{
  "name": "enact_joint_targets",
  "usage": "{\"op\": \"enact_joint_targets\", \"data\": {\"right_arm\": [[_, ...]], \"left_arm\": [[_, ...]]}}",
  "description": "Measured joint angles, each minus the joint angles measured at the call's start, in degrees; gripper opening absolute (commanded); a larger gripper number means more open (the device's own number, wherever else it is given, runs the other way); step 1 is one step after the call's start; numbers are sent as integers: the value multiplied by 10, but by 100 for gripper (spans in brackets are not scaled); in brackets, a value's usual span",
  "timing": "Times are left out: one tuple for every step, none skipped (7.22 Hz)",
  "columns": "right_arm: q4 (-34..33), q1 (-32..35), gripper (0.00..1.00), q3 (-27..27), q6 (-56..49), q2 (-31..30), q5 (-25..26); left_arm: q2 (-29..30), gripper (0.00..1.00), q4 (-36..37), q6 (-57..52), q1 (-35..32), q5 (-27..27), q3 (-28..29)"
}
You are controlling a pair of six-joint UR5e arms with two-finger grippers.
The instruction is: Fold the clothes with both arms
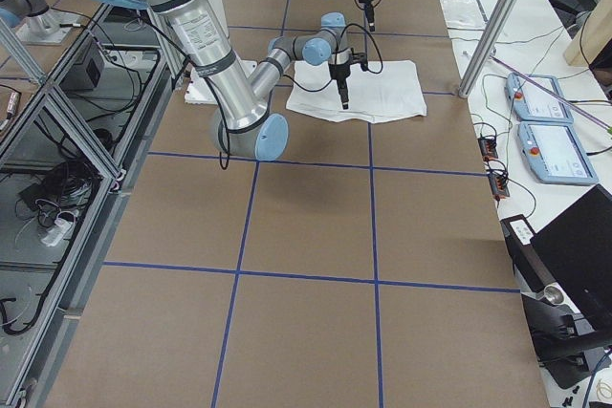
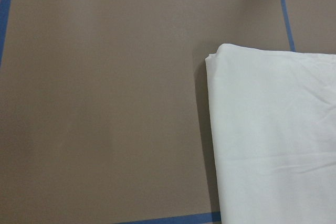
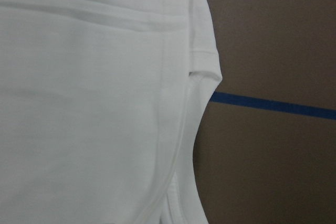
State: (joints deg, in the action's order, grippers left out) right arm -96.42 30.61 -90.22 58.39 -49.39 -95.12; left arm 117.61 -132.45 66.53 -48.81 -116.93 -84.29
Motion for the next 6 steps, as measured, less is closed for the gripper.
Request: {"op": "enact_joint_targets", "data": {"right_arm": [[1, -7, 100, 13, 1, 8, 6], [1, -12, 100, 22, 1, 11, 9], [2, -15, 100, 29, 1, 12, 10], [2, -19, 100, 33, 1, 12, 12], [2, -22, 100, 35, 1, 10, 12], [1, -23, 100, 34, 0, 8, 12]], "left_arm": [[-1, 100, 0, 0, 1, 0, 0], [-1, 100, 0, 0, 2, 0, 0], [-2, 100, -1, 0, 2, 0, 0], [-2, 100, -1, 0, 2, 0, 0], [-2, 100, -1, 0, 2, 0, 0], [-2, 100, -1, 0, 2, 0, 0]]}}
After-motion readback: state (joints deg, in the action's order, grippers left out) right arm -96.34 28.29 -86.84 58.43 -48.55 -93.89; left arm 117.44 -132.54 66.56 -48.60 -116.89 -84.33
